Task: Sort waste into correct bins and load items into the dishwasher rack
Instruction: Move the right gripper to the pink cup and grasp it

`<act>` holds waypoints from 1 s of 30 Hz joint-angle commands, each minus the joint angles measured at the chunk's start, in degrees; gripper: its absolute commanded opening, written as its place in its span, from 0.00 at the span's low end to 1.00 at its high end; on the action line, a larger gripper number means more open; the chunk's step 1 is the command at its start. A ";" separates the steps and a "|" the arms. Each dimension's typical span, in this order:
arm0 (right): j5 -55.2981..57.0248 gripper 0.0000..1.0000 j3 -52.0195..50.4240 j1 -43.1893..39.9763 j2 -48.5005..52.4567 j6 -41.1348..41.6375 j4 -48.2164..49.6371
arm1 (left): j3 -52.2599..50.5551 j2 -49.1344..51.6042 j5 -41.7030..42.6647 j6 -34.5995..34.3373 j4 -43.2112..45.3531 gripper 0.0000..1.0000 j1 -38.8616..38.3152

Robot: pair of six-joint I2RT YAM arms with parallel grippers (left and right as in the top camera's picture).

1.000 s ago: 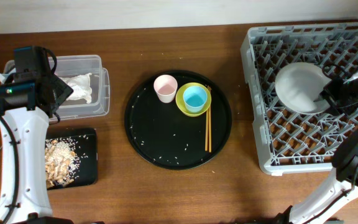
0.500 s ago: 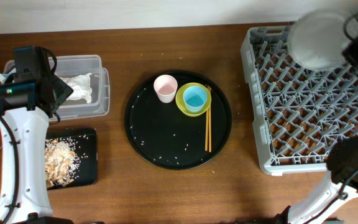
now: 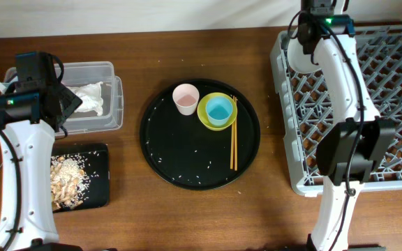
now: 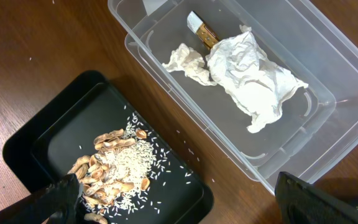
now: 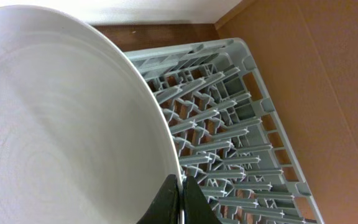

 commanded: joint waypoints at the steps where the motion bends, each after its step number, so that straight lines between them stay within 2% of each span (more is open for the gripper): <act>1: 2.25 0.04 0.35 2.03 -0.61 0.04 -1.18 | 0.15 -0.28 -0.61 0.28 0.02 0.99 0.11; 3: 2.49 0.04 0.35 3.19 -0.63 0.09 -2.14 | 0.15 -0.28 -0.61 0.31 0.02 0.99 0.11; 4: 2.49 0.08 0.35 3.78 -0.76 1.29 -2.43 | 0.15 -0.28 -0.61 0.31 0.02 0.99 0.11; 5: 2.51 0.24 0.37 4.52 -1.49 3.65 -2.95 | 0.15 -0.28 -0.61 0.28 0.02 0.99 0.11; 6: 2.47 0.57 0.37 5.31 -3.37 5.51 -3.26 | 0.15 -0.28 -0.61 0.31 0.02 0.99 0.11; 7: 2.45 0.59 0.42 6.19 -6.03 6.36 -3.26 | 0.15 -0.28 -0.61 0.31 0.02 0.99 0.11; 8: 1.73 0.69 0.44 7.52 -11.50 9.01 -3.28 | 0.15 -0.28 -0.61 0.28 0.02 0.99 0.11; 10: -5.97 0.76 0.44 8.24 -16.68 8.96 -4.24 | 0.15 -0.28 -0.61 0.31 0.02 0.99 0.11; 12: -21.97 0.90 0.44 9.94 -21.73 8.94 -7.41 | 0.15 -0.28 -0.61 0.31 0.02 0.99 0.11; 13: -33.55 0.98 0.44 11.08 -23.76 8.92 -9.22 | 0.15 -0.28 -0.61 0.31 0.02 0.99 0.11; 15: -50.66 0.98 0.42 12.92 -24.57 8.92 -11.04 | 0.15 -0.28 -0.61 0.31 0.02 0.99 0.11; 17: -59.08 0.98 0.31 15.61 -22.49 8.92 -13.18 | 0.15 -0.28 -0.61 0.28 0.02 1.00 0.11; 20: -59.12 0.98 0.31 20.02 -17.22 6.78 -15.41 | 0.15 -0.28 -0.61 0.28 0.02 1.00 0.09; 23: -59.14 0.73 0.31 23.93 -9.81 6.54 -14.38 | 0.15 -0.28 -0.61 0.31 0.02 0.99 0.11; 26: -58.01 0.70 0.31 27.87 -4.13 5.64 -10.40 | 0.15 -0.28 -0.61 0.28 0.02 0.99 0.11; 28: -51.10 0.71 0.31 31.82 -0.35 5.66 -6.36 | 0.15 -0.28 -0.61 0.31 0.02 0.99 0.11; 30: -48.70 0.71 0.31 33.99 2.36 5.66 -4.59 | 0.15 -0.28 -0.61 0.31 0.02 0.99 0.11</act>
